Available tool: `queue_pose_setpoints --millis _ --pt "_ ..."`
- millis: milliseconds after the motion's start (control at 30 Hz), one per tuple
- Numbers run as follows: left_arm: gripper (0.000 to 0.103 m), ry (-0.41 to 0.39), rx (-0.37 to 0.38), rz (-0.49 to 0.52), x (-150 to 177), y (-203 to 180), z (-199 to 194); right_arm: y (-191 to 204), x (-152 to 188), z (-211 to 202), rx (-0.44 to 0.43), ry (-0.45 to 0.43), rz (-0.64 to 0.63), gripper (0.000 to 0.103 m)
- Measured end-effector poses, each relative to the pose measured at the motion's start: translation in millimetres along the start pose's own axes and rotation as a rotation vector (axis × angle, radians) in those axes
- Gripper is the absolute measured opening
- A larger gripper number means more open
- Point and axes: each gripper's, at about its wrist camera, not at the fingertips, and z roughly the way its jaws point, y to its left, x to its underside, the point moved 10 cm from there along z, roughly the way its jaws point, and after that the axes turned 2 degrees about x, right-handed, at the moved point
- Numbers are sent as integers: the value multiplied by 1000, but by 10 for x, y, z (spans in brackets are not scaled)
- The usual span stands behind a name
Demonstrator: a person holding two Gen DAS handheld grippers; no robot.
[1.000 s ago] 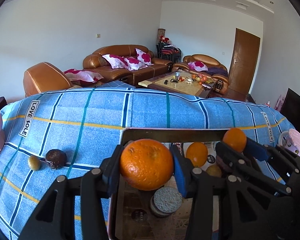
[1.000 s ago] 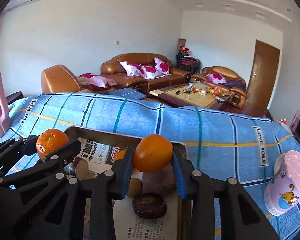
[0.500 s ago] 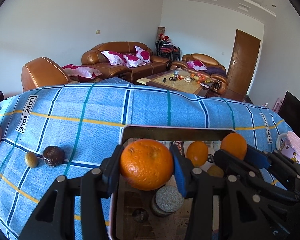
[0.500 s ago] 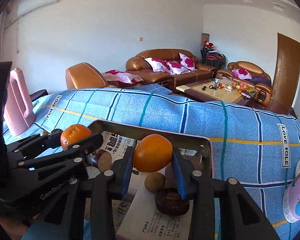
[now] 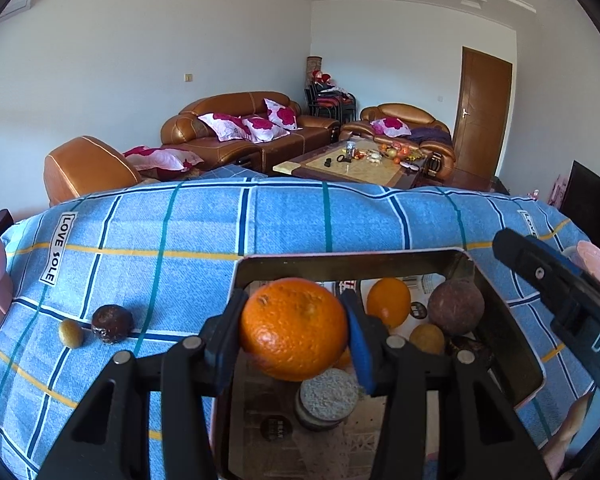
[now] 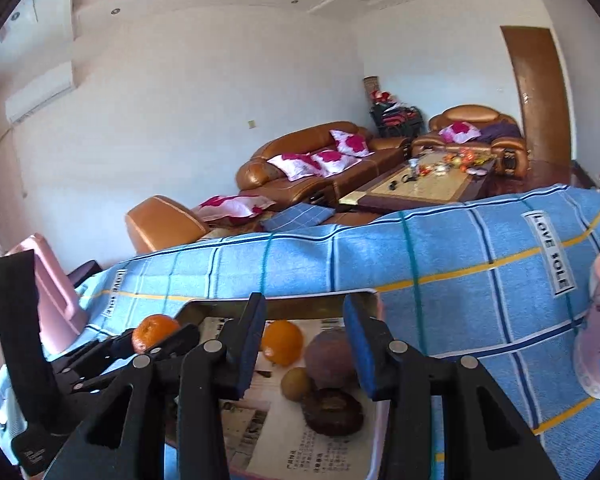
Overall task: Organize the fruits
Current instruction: 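Lower both oranges into the pink tin and open both tools, then withdraw both open tools from the tin toward the two remaining fruits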
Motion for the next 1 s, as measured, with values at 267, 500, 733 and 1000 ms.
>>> queue_pose_setpoints --millis 267,500,733,1000 --pt "101 -87 -60 57 -79 -50 -177 -156 -119 -175 115 -102 -18 71" --pt "103 -154 -90 73 -117 -57 -333 -321 -138 -285 205 -146 12 77" --pt "103 -168 -95 62 -101 -57 -403 -300 -122 -426 274 -193 -26 77" --pt "103 -170 -126 39 -23 6 -503 -196 -47 -551 294 -190 -69 77"
